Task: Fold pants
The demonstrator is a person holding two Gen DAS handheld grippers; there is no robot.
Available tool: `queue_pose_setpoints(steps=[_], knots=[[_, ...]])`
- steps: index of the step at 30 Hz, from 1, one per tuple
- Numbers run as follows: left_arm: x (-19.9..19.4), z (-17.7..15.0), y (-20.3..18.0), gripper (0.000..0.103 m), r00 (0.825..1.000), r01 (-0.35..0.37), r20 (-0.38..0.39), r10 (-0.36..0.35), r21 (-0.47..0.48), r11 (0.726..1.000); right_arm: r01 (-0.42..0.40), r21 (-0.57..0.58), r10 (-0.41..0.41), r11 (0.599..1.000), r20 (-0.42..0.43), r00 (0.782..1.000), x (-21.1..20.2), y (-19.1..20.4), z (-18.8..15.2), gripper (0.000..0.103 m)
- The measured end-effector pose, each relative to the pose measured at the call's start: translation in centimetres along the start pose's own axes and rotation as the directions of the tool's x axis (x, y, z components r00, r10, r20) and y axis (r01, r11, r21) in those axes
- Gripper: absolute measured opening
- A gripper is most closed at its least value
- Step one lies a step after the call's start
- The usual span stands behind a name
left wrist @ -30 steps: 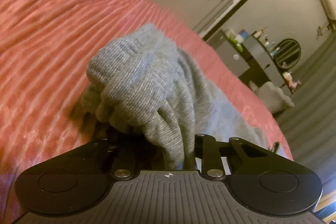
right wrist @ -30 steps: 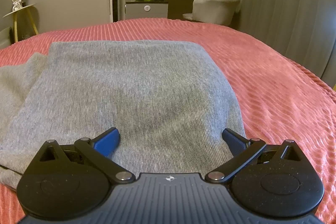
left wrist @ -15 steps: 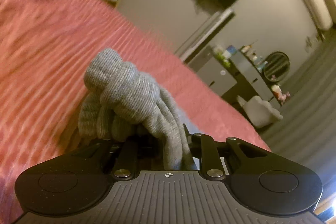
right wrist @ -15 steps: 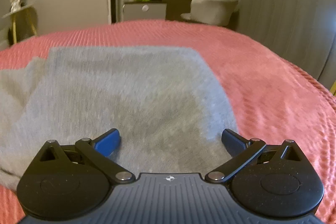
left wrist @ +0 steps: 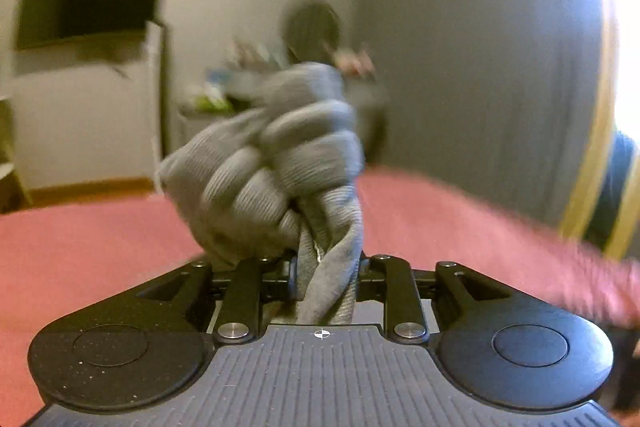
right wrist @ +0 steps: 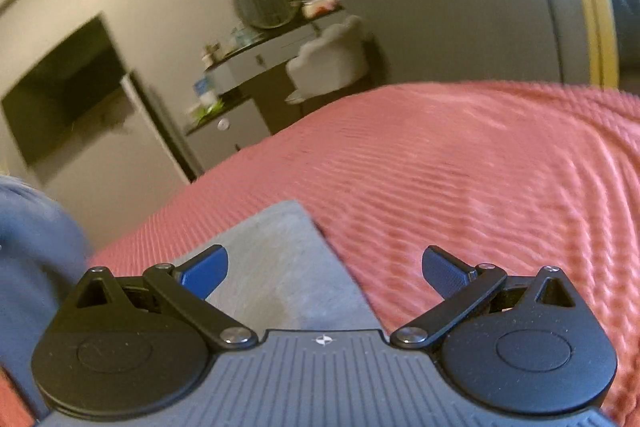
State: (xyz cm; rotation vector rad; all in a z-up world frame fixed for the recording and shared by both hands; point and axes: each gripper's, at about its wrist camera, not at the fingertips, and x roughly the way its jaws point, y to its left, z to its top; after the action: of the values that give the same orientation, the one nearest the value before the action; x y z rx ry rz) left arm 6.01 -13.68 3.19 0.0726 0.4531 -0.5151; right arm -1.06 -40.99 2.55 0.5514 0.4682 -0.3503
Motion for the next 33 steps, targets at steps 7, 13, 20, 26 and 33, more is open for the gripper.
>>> queue_pose_setpoints(steps=[7, 13, 20, 26, 33], knots=[[6.7, -8.2, -10.4, 0.064, 0.962, -0.011, -0.248, 0.112, 0.377, 0.926, -0.021, 0.165, 0.041, 0.986, -0.12, 0.992, 2.7, -4.0, 0.0, 0.103], [0.0, -4.5, -4.0, 0.096, 0.982, -0.009, -0.183, 0.035, 0.14, 0.99, -0.143, 0.21, 0.178, 0.967, -0.161, 0.971, 3.8, -3.5, -0.2, 0.103], [-5.4, -6.6, 6.5, 0.096, 0.943, -0.291, -0.233, 0.24, -0.222, 0.93, -0.221, 0.317, 0.317, 0.922, -0.291, 0.903, 6.5, -1.0, -1.9, 0.103], [-4.1, -8.6, 10.7, 0.096, 0.912, -0.346, -0.356, 0.203, -0.403, 0.847, -0.192, 0.283, 0.275, 0.94, -0.294, 0.915, 8.5, 1.5, -1.3, 0.102], [-2.7, -9.8, 10.0, 0.096, 0.903, -0.332, -0.394, 0.17, -0.392, 0.858, -0.077, 0.19, 0.131, 0.979, -0.292, 0.947, 9.2, 3.6, -1.6, 0.065]])
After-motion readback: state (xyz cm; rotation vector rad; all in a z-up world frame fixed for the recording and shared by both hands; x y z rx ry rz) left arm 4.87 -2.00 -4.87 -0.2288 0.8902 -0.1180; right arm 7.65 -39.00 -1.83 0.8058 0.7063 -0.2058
